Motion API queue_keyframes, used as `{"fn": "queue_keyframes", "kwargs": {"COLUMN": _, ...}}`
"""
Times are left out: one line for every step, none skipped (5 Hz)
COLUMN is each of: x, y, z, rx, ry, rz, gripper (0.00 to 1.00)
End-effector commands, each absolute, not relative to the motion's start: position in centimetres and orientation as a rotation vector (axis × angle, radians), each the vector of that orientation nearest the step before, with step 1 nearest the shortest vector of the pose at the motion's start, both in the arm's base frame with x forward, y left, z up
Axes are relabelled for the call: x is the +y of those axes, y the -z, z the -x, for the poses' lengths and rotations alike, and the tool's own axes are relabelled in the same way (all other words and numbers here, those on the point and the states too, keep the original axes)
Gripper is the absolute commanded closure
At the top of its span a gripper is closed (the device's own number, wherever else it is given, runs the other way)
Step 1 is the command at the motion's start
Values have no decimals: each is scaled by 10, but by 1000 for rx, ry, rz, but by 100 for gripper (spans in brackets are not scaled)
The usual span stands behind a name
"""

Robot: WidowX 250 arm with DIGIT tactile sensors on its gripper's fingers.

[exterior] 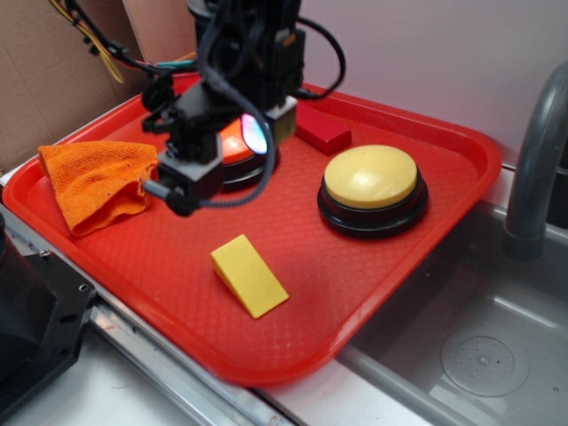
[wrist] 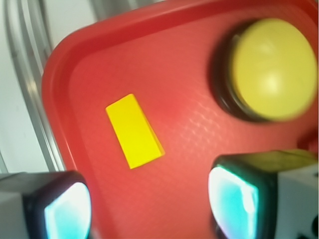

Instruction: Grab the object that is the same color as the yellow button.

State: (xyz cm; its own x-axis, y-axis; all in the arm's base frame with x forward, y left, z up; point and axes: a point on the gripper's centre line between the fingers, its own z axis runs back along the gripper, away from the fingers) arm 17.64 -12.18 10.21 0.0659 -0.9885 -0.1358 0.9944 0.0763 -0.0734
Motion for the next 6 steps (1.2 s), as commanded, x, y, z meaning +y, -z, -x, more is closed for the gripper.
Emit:
{"fn": "queue_keyframes", "kwargs": {"x": -111, "y": -71, "z": -138, "rx": 217, "ry": 1760, "rz": -71, "gripper": 0}}
{"fn": "queue_keyframes", "kwargs": {"x": -106, "y": -58, "z": -141, "rx": 221, "ry": 1712, "rz": -101, "gripper": 0}}
{"fn": "queue_keyframes", "kwargs": {"x": -107, "y": -45, "z": -149, "rx": 204, "ry": 1671, "rz": -139, "gripper": 0}}
{"fn": "queue_keyframes", "kwargs": {"x": -105, "y": -36, "z": -149, "rx": 211, "ry": 1660, "rz": -132, "gripper": 0}}
{"fn": "queue_keyframes", "kwargs": {"x": -103, "y": -24, "z": -146, "rx": 237, "ry": 1655, "rz": -110, "gripper": 0}}
{"fn": "queue_keyframes", "kwargs": {"x": -99, "y": -16, "z": -144, "rx": 267, "ry": 1642, "rz": -91, "gripper": 0}}
